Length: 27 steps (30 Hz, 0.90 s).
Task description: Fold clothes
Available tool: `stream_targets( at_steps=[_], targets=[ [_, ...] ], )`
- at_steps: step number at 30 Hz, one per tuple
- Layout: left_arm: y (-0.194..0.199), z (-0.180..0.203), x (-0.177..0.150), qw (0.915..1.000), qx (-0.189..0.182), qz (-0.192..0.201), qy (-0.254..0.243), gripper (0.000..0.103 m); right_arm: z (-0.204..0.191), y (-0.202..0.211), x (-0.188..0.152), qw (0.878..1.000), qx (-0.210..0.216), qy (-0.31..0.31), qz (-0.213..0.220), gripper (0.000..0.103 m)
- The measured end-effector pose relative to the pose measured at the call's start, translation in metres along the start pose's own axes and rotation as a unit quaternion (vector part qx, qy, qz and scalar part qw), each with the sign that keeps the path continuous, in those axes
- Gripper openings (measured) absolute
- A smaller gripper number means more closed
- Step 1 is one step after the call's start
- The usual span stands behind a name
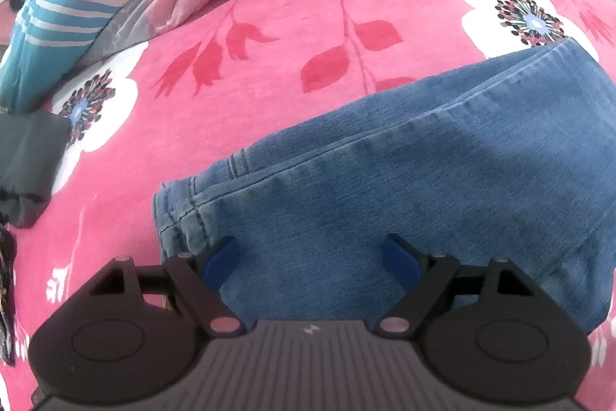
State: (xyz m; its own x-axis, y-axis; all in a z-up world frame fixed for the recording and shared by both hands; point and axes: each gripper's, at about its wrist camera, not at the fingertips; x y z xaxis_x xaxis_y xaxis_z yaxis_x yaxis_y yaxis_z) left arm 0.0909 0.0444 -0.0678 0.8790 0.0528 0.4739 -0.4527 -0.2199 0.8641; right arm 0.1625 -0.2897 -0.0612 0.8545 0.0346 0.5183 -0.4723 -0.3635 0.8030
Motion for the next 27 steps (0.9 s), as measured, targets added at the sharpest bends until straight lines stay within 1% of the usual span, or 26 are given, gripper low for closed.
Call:
stream_targets(
  at_steps=[3,4,6,9,11,20,27],
  targets=[
    [0.000,0.000,-0.002,0.9999,-0.001,0.006,-0.009,0.084,-0.022,-0.031,-0.008,0.997,-0.013,0.066,-0.038,0.035],
    [0.001,0.000,-0.003,0.9999,-0.002,0.007,-0.010,0.084,-0.028,-0.037,-0.013,0.995,-0.023,0.087,-0.036,0.035],
    [0.002,0.000,-0.004,0.9999,-0.003,0.008,-0.012,0.084,-0.037,-0.042,-0.021,0.992,-0.043,0.117,-0.020,0.040],
    [0.001,0.001,-0.004,0.9999,-0.001,0.009,-0.013,0.085,-0.037,-0.041,-0.019,0.995,-0.057,0.082,-0.016,0.042],
    [0.002,0.001,-0.004,0.9999,-0.001,0.009,-0.012,0.085,-0.035,-0.037,-0.022,0.996,-0.060,0.073,-0.012,0.042],
    [0.003,-0.002,-0.007,0.9998,-0.007,0.014,-0.008,0.085,-0.045,-0.036,-0.025,0.994,-0.077,0.071,-0.019,0.046],
    [0.003,-0.002,-0.007,0.9999,-0.007,0.011,-0.002,0.085,-0.049,-0.038,-0.023,0.994,-0.090,0.059,-0.018,0.049]
  ],
)
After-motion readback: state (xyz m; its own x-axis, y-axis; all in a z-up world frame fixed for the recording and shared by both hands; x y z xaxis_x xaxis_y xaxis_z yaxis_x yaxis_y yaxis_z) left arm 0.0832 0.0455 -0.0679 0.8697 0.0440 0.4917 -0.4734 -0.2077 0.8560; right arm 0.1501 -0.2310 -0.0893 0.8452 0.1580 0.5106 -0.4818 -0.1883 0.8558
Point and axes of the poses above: each gripper's, at about its wrist camera, not at the fingertips, and y roughly against the way its jaws point, z to its right, x to its top, and after that the axes turned 3 degrees about z, right-handed
